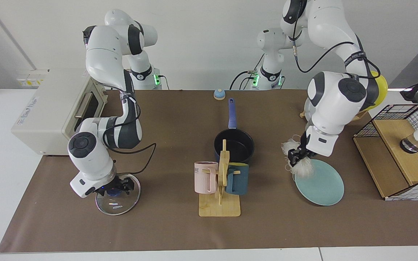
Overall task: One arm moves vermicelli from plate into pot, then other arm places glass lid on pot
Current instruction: 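Carry the vermicelli with the left gripper over the saucepan, then open the left gripper to drop the vermicelli into the saucepan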
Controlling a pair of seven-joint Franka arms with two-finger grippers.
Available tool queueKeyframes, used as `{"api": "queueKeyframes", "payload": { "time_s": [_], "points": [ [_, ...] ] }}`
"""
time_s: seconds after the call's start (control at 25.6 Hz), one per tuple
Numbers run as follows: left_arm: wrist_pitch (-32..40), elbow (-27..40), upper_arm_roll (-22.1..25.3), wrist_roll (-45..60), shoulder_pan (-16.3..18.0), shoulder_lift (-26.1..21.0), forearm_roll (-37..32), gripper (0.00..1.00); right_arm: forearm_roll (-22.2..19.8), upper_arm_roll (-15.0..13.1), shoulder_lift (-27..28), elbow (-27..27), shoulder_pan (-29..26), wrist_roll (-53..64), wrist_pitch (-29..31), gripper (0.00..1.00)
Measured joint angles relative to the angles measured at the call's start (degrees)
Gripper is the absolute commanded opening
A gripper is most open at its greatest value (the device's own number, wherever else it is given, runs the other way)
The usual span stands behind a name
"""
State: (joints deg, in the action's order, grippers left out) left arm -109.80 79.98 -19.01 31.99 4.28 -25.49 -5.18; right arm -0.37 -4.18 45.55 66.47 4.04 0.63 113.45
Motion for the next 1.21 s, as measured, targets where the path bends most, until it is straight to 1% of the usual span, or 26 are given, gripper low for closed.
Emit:
{"api": "queueKeyframes", "payload": {
  "time_s": [0.08,0.12,0.16,0.2,0.23,0.31,0.47,0.62,0.82,0.94,1.21],
  "points": [
    [0.2,0.2,-1.6,3.9,-1.0,0.4,-0.7,0.0,0.0,0.0,-0.1,0.2,0.0,0.0,0.0,0.51],
    [0.2,0.4,-2.4,5.4,-1.6,0.4,-0.9,0.0,0.0,0.0,-0.2,0.2,0.0,0.0,0.0,0.39],
    [0.2,0.8,-3.2,6.7,-2.0,0.5,-1.0,0.0,0.0,0.0,-0.2,0.3,0.0,0.0,0.0,0.29],
    [0.2,1.4,-4.0,7.7,-2.5,0.6,-1.0,0.0,0.0,0.0,-0.2,0.3,0.0,0.0,0.0,0.22],
    [0.0,2.2,-4.9,8.4,-2.8,0.7,-1.1,0.0,0.0,0.0,-0.3,0.4,0.0,0.0,0.0,0.18],
    [-1.1,4.4,-6.4,9.2,-3.1,1.2,-1.1,0.0,0.0,0.0,-0.3,0.4,0.0,0.0,0.0,0.14],
    [-5.2,10.9,-8.5,9.6,-3.3,3.1,-1.0,0.0,0.0,0.0,-0.5,0.5,0.0,0.0,0.0,0.09],
    [-7.3,15.8,-9.7,9.6,-3.2,5.2,-0.2,0.0,0.0,0.0,-0.5,0.6,0.0,0.0,0.1,0.09],
    [-7.6,18.5,-10.7,9.6,-3.2,6.8,0.2,0.0,0.0,0.0,-0.8,0.6,0.1,0.0,0.2,0.07],
    [-7.8,19.7,-11.6,10.0,-3.2,7.1,0.2,0.0,0.0,0.0,-1.8,0.6,0.4,0.0,0.1,0.0],
    [-14.6,23.5,-12.4,11.8,-3.2,6.7,0.2,0.0,0.0,0.0,-6.7,0.6,1.5,0.0,-3.7,0.0]
  ]
}}
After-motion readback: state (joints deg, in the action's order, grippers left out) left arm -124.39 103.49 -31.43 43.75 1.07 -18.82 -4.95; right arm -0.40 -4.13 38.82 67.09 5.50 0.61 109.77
